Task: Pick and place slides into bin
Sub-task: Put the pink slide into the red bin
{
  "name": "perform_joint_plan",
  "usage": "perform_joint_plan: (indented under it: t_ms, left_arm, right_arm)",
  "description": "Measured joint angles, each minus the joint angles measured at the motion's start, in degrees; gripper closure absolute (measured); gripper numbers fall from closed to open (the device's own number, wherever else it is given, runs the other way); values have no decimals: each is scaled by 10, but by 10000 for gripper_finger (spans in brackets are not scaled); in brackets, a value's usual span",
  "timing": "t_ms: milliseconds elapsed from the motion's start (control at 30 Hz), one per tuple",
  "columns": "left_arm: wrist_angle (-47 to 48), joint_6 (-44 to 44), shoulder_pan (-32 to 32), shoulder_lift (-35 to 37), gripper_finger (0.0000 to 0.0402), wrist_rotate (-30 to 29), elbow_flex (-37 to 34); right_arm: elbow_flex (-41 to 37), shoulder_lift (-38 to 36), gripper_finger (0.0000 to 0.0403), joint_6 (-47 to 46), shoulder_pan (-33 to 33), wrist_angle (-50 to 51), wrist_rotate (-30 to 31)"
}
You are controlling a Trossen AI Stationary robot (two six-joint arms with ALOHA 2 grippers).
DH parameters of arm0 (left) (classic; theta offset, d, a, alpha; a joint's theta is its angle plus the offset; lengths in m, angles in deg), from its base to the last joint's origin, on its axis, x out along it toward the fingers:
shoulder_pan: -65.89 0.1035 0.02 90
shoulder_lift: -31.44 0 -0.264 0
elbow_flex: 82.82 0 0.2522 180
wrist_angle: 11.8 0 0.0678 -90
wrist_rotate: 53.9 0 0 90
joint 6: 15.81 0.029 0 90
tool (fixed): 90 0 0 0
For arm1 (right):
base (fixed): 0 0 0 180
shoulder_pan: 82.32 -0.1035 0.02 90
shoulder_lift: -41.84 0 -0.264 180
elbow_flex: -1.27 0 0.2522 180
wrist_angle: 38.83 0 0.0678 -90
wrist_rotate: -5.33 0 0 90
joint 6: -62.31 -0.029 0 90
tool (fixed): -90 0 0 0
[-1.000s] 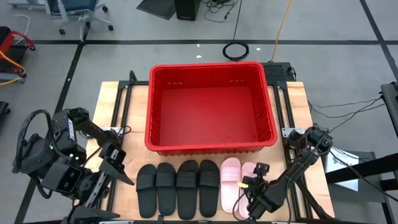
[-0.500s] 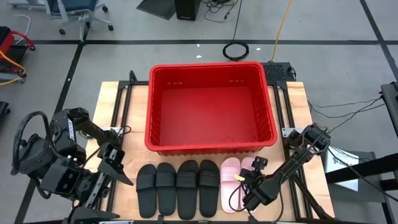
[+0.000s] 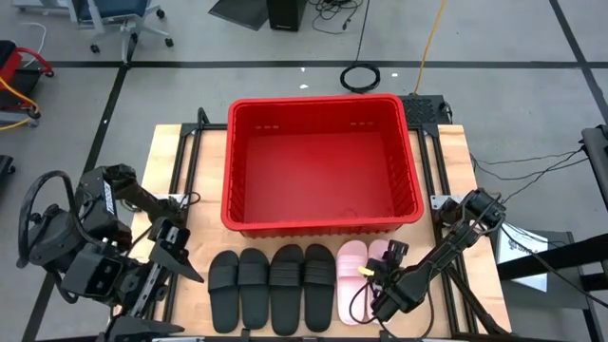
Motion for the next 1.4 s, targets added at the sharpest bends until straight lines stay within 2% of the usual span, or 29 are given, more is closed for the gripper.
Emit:
perform_joint_plan:
  t_ms: [400, 633, 1033, 1400]
  left_arm:
    - [-2, 1, 0, 0, 128, 0, 0]
    - [-2, -3, 0, 0, 128, 0, 0]
    - [-2, -4, 0, 0, 128, 0, 0]
    - [-2, -7, 0, 0, 128, 0, 0]
  right_arm:
    - [0, 1, 336, 0, 0, -2, -3]
    - [0, 1, 395, 1, 0, -8, -26]
    - [-3, -19, 397, 0, 1, -11, -36]
    - [-3, -94, 400, 31, 0, 1, -92]
